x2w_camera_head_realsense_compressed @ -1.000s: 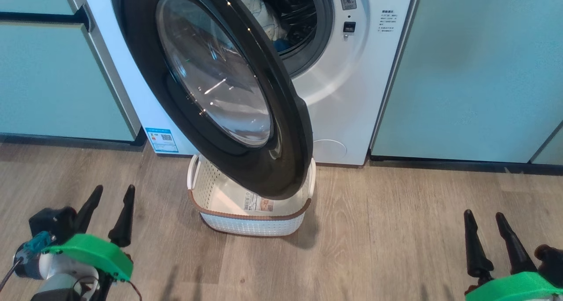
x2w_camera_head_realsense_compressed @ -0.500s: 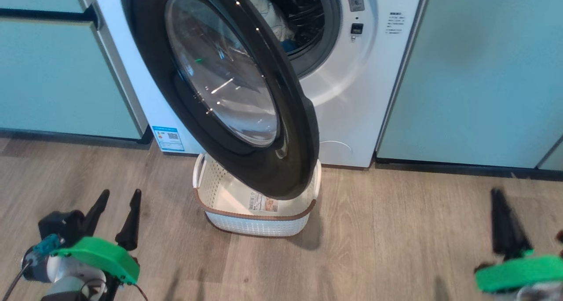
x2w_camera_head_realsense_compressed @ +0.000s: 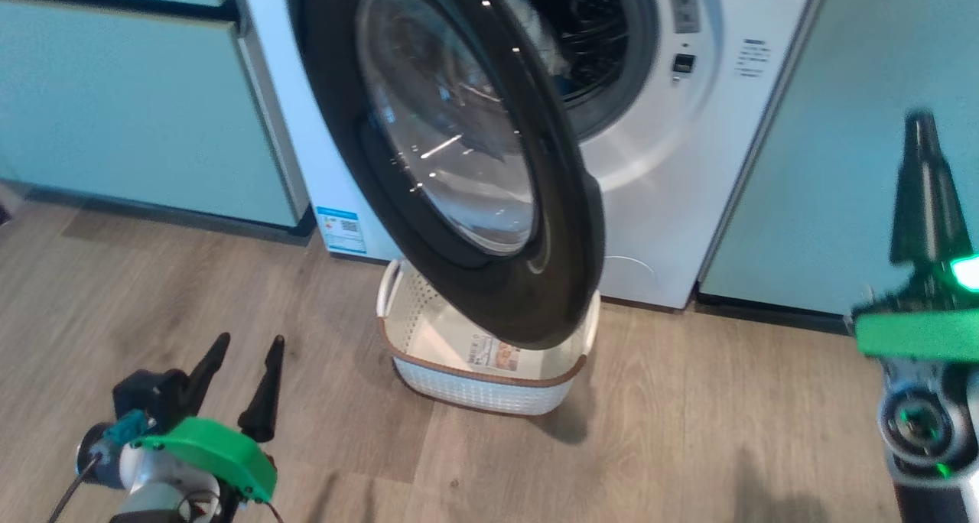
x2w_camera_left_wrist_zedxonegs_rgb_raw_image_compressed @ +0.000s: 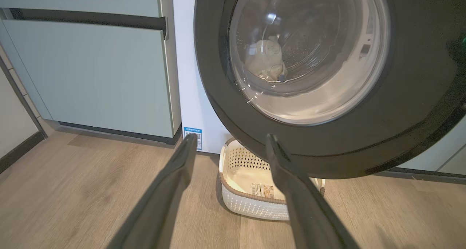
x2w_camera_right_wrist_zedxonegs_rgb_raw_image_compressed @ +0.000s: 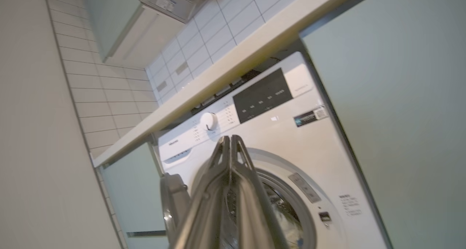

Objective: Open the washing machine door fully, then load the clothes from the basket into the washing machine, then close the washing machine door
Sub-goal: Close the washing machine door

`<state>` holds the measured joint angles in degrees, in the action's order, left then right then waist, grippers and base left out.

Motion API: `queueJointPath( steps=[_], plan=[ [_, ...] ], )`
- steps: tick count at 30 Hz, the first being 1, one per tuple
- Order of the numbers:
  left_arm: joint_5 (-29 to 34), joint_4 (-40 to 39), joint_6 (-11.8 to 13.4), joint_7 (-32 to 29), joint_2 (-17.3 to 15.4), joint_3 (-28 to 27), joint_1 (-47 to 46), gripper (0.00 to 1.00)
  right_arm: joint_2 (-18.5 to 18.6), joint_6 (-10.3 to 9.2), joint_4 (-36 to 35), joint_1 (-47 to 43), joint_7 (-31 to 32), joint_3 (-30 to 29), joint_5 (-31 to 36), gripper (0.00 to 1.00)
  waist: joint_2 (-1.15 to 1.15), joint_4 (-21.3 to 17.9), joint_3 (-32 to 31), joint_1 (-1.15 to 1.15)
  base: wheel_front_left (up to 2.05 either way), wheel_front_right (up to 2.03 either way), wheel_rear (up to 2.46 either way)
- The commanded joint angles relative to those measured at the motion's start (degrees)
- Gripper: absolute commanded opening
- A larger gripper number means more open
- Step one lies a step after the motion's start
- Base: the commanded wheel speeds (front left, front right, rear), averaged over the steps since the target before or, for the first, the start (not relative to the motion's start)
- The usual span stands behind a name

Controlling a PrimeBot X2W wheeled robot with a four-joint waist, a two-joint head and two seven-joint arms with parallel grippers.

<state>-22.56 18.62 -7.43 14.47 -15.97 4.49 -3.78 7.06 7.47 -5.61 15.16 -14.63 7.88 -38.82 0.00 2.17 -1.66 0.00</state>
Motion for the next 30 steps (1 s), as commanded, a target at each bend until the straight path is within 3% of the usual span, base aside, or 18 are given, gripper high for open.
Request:
queueJointPath(
  steps=[1, 12, 16, 23, 30],
  plan=[
    [0.71, -1.9, -0.05, 0.52, -1.11, -1.76, -3.68, 1.0, 0.1, 0.02, -2.77, 4.09, -0.37, 2.05, -0.55, 0.0, 0.0, 0.96, -0.04, 0.0, 0.0, 0.0, 0.0],
    [1.71, -1.26, -0.05, 0.52, -0.72, -0.25, -5.01, 1.0, -0.03, 0.02, -4.65, 13.03, -0.37, 16.68, -0.8, 0.0, 0.0, 5.3, -0.03, 0.0, 0.0, 0.0, 0.0],
    [1.88, -0.97, -0.06, 0.52, -0.49, 0.41, -5.48, 1.0, 0.03, 0.02, -3.42, 15.95, -0.37, 24.5, 0.01, 0.0, 0.0, 6.59, 0.09, 0.0, 0.0, 0.0, 0.0],
    [2.18, -0.42, -0.06, 0.52, 0.01, 1.85, -6.56, 1.0, -1.11, 0.02, 1.54, 17.74, -0.37, 40.15, 3.04, 0.0, 0.0, 8.73, 0.37, 0.0, 0.0, 0.0, 0.0],
    [2.52, -0.12, -0.06, 0.52, 0.29, 2.22, -7.57, 1.0, -2.53, 0.02, 7.98, 15.33, -0.37, 48.39, 4.42, 0.0, 0.0, 9.88, 0.55, 0.0, 0.0, 0.0, 0.0]
  ],
)
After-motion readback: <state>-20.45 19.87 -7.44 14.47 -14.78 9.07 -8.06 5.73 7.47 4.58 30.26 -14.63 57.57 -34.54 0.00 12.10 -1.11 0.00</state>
